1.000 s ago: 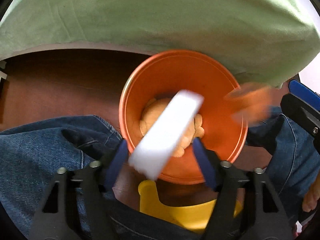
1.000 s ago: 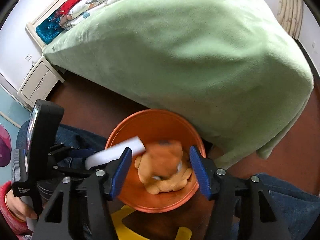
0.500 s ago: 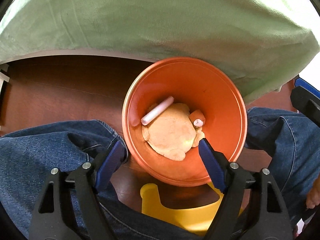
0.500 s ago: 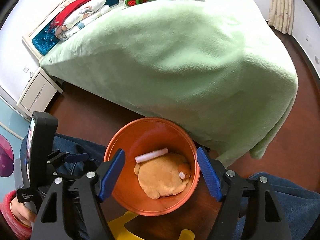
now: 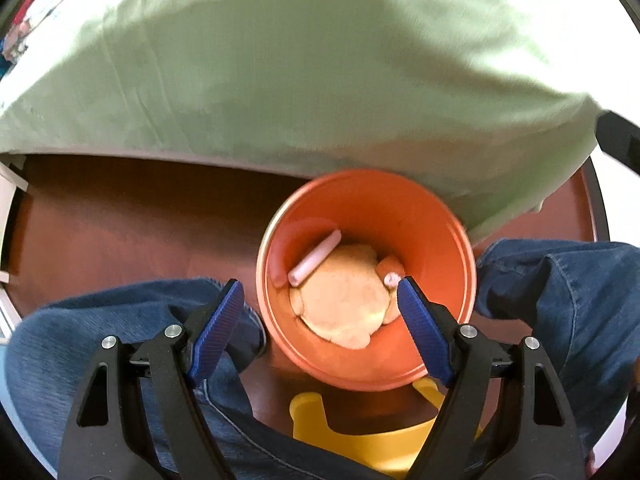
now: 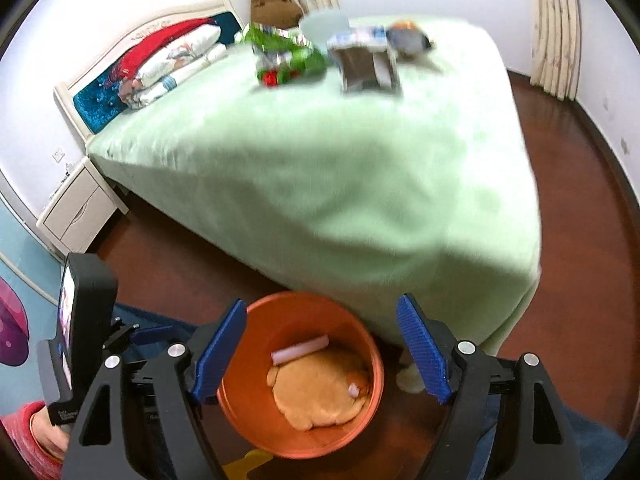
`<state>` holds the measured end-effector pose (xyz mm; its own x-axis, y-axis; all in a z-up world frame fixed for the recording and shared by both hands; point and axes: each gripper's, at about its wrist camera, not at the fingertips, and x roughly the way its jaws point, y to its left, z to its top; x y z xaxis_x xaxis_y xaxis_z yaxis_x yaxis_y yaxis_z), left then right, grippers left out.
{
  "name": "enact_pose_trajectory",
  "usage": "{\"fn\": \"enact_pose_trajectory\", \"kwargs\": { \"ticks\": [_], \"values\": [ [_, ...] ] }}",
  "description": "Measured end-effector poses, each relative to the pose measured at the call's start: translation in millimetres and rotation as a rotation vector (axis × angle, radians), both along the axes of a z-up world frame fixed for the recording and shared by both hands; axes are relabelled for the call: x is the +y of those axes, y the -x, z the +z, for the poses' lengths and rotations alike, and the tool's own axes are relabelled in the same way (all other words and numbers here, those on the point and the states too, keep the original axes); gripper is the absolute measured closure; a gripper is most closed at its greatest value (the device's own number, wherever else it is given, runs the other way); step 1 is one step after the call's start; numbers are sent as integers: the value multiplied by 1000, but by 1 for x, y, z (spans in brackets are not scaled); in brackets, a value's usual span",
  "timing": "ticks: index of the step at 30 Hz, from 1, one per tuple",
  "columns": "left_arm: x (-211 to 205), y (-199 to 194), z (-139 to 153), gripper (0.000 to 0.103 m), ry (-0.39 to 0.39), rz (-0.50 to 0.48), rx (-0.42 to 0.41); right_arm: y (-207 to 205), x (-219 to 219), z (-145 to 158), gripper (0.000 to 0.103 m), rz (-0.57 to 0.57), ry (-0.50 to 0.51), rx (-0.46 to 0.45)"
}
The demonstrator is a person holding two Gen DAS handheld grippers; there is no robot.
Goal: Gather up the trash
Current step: 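Release both items into the bucket and move the right gripper to the blue-white box, then grasp the blue-white box with the right gripper while the left gripper grasps the green snack bag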
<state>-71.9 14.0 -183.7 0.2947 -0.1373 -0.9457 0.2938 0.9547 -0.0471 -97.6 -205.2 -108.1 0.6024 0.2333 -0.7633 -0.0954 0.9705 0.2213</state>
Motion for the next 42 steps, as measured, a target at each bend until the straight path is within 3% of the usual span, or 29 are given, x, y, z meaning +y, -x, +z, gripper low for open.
{"fn": "enact_pose_trajectory", "kwargs": {
  "ticks": [8,13,17,22,23,25,27,34,42],
  "values": [
    [0,-4,53,21,24,-9,-158,-44,-14,49,26,-52,25,-124],
    [-1,-4,68,21,32,-6,-203,-97,-15,74,17,-84,63,-190],
    [0,-7,67,21,42,2,-196,-140,-8,73,16,-116,117,-195],
    [5,-10,66,21,41,18,-188,-185,-4,56,14,-148,155,-131],
    [7,-10,67,21,41,24,-188,-191,-4,54,14,-159,173,-119],
    [10,-11,67,21,43,31,-190,-197,-7,50,35,-178,204,-110],
    [12,-12,68,21,45,37,-192,-199,-10,48,51,-184,197,-91],
    [14,-14,72,21,57,42,-198,-168,-29,61,52,-199,94,-132],
    [8,-28,92,21,82,46,-237,-89,-48,85,52,-164,51,-224]
  ]
}}
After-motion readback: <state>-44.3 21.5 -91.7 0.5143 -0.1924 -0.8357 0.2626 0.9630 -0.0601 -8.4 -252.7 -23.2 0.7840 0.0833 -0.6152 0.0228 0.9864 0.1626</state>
